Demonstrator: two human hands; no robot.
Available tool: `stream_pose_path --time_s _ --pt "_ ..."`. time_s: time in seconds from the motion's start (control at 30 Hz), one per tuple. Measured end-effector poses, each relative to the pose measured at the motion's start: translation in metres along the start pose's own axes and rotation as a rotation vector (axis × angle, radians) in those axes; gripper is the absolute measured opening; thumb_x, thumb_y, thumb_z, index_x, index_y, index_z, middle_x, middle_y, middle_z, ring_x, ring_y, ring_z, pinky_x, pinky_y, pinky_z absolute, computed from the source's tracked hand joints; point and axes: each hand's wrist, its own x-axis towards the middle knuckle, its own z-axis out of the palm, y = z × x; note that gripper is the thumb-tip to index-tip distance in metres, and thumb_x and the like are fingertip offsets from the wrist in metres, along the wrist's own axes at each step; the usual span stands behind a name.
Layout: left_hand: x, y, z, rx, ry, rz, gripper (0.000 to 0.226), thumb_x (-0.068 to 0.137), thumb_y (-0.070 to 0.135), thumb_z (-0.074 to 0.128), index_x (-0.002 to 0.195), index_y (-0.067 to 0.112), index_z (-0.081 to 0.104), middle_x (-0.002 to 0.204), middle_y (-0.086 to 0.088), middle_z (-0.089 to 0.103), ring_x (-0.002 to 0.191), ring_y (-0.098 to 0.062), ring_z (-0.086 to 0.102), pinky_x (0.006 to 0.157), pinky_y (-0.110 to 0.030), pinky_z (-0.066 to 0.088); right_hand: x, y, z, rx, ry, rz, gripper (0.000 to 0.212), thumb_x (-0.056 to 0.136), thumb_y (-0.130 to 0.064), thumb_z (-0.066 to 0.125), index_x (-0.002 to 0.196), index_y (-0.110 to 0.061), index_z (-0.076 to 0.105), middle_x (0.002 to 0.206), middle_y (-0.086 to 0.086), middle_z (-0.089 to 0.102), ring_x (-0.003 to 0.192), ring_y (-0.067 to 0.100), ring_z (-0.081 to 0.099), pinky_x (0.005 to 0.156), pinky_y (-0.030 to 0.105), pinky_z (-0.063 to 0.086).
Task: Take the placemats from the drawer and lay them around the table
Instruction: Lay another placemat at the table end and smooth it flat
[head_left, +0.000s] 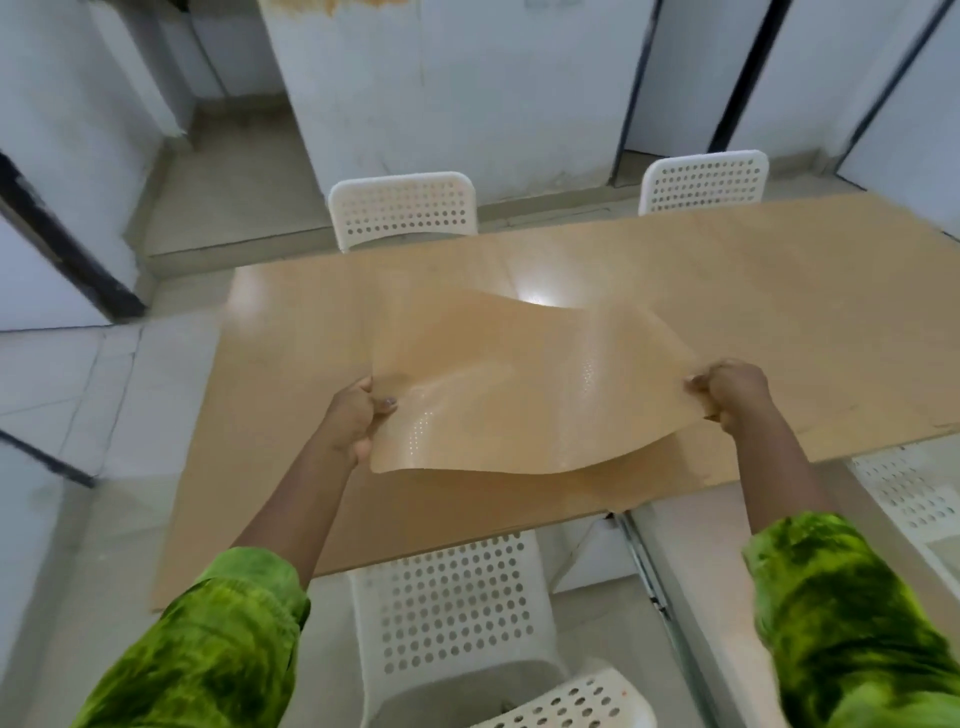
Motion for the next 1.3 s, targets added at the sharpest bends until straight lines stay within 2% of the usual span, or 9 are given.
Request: stream_pose_path --time_s 0.2,0.3,0.37,0.47,0.63,0.77,0.93,1.1,1.3 --pt "-0.028 0.021 -0.157 -0.081 0.072 0.071 0.044 0.084 -0.016 0.040 0.115 0.009 0.059 0.075 -0.004 0.070 0.073 -0.020 0.064 0.075 -0.033 0.055 -0.081 -0.001 0.100 0.052 -0.199 -0.036 0.035 0.080 0.017 0.052 0.066 -0.016 0.050 0.078 0.005 0.054 0.070 0.023 0.053 0.052 0.032 0.047" --pt "-0.051 0.029 -0.237 -0.120 0.048 0.093 0.042 0.083 -0.017 0.037 0.102 0.010 0.063 0.074 -0.002 0.074 0.079 -0.023 0.064 0.068 -0.033 0.059 -0.131 0.010 0.156 0.053 -0.250 -0.068 0.034 0.079 0.017 0.052 0.066 -0.014 0.050 0.078 0.009 0.056 0.065 0.021 0.054 0.037 0.018 0.047" --pt "-0.062 0.034 -0.285 -0.145 0.050 0.099 0.041 0.084 -0.016 0.038 0.098 0.013 0.064 0.073 -0.001 0.074 0.080 -0.023 0.064 0.066 -0.034 0.057 -0.160 0.017 0.189 0.078 -0.261 -0.074 0.033 0.077 0.016 0.053 0.067 -0.016 0.051 0.085 0.010 0.059 0.063 0.019 0.058 0.042 0.021 0.047" --pt "-0.077 0.044 -0.355 -0.150 0.081 0.127 0.041 0.083 -0.016 0.040 0.107 0.010 0.061 0.078 -0.004 0.071 0.081 -0.025 0.063 0.071 -0.036 0.052 -0.212 0.025 0.240 0.115 -0.274 -0.073 0.036 0.080 0.014 0.052 0.066 -0.019 0.046 0.077 0.006 0.059 0.051 0.012 0.057 0.046 0.024 0.040" --pt "-0.085 0.060 -0.435 -0.107 0.112 0.145 0.044 0.085 -0.015 0.040 0.117 0.010 0.057 0.091 -0.010 0.064 0.080 -0.025 0.061 0.072 -0.037 0.051 -0.276 0.030 0.310 0.130 -0.306 -0.101 0.033 0.080 0.016 0.052 0.066 -0.014 0.051 0.073 0.003 0.054 0.063 0.015 0.052 0.042 0.022 0.046" --pt "-0.067 0.074 -0.469 -0.058 0.126 0.162 0.042 0.085 -0.016 0.041 0.113 0.009 0.060 0.092 -0.009 0.065 0.080 -0.025 0.062 0.076 -0.037 0.053 -0.293 0.031 0.350 0.155 -0.270 -0.101 0.031 0.078 0.015 0.053 0.066 -0.013 0.055 0.074 0.002 0.057 0.064 0.016 0.053 0.034 0.013 0.045" --pt "-0.019 0.111 -0.478 0.003 0.077 0.183 0.042 0.085 -0.015 0.040 0.110 0.012 0.060 0.089 -0.008 0.065 0.077 -0.023 0.062 0.055 -0.027 0.059 -0.285 0.024 0.390 0.187 -0.199 -0.100 0.033 0.078 0.016 0.053 0.065 -0.014 0.052 0.074 0.002 0.056 0.064 0.015 0.053 0.043 0.019 0.050" --pt "0.062 0.164 -0.480 0.092 0.021 0.197 0.041 0.086 -0.014 0.040 0.106 0.014 0.062 0.092 -0.007 0.064 0.079 -0.024 0.061 0.072 -0.037 0.056 -0.251 0.002 0.435 0.237 -0.123 -0.083 0.034 0.080 0.014 0.054 0.064 -0.015 0.050 0.074 0.001 0.055 0.065 0.016 0.053 0.054 0.026 0.048" --pt "0.160 0.226 -0.471 0.158 -0.090 0.154 0.040 0.087 -0.013 0.040 0.093 0.018 0.064 0.092 -0.009 0.066 0.080 -0.027 0.062 0.073 -0.040 0.055 -0.214 -0.028 0.480 0.274 0.004 -0.024 0.032 0.083 0.011 0.056 0.065 -0.015 0.049 0.071 0.001 0.051 0.062 0.015 0.048 0.052 0.028 0.036"
